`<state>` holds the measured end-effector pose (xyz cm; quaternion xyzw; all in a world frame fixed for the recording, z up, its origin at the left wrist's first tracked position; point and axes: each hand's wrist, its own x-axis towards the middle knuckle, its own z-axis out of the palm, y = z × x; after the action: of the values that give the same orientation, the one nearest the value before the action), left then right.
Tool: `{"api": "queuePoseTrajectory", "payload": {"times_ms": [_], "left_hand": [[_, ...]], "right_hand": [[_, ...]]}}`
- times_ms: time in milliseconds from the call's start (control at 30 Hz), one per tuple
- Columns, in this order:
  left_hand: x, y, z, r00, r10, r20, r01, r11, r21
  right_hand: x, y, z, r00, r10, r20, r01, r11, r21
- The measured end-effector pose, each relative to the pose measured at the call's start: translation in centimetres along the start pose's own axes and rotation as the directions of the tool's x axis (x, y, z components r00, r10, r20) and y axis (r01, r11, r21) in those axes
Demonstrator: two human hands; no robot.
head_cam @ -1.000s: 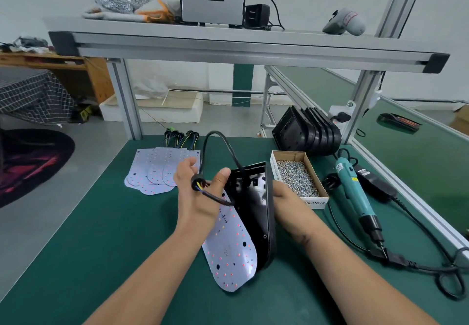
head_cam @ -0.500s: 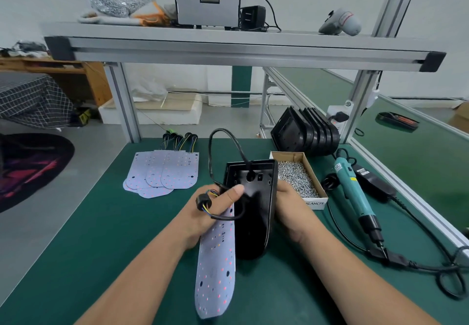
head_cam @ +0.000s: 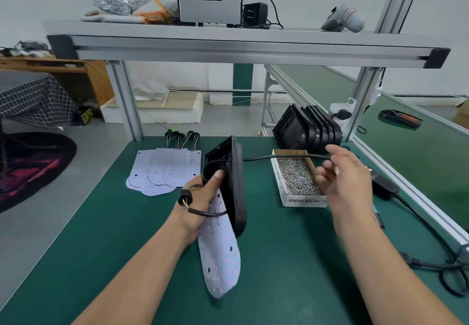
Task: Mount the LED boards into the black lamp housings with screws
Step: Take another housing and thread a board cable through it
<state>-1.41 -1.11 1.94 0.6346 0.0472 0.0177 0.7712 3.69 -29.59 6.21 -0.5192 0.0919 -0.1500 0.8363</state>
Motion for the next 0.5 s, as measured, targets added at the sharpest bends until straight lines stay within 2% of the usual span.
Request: {"api": "queuePoseTrajectory", "payload": {"times_ms": [100,133,233,333,400,500], "left_hand": [[0.1,-0.2,0.3,0.998,0.055,0.009,-0.056,0.995,0.081],[0.0,-0.1,0.4,0.996,0.078,0.03,-0.081,0.99,0.115],[-0.7,0.0,0.9,0.985,0.148,0.086,-0.163,0.962,0.22],[-1.2,0.0,1.9,0.968,0.211,0.137,-0.241,0.931,0.274],[-1.4,-0.1,2.4,0.964,0.212,0.159,-0.253,0.914,0.316],[-1.6,0.0,2.4,0.974,0.221,0.05,-0.223,0.892,0.393]], "right_hand": [[-0.8,0.8,1.0,0.978,-0.038,0.204,-0.006,0.977,0.211],[-1.2,1.0,1.5,0.948,-0.094,0.304,0.036,0.981,0.191],[-2.7,2.3,2.7,0.816,-0.173,0.552,0.293,0.946,-0.137],[-4.4,4.0,3.8,0.674,-0.071,0.736,0.378,0.888,-0.261],[-4.8,4.6,4.2,0.666,-0.015,0.746,0.4,0.851,-0.341],[-4.0,4.5,4.0,0.733,-0.058,0.677,0.494,0.73,-0.473]]}}
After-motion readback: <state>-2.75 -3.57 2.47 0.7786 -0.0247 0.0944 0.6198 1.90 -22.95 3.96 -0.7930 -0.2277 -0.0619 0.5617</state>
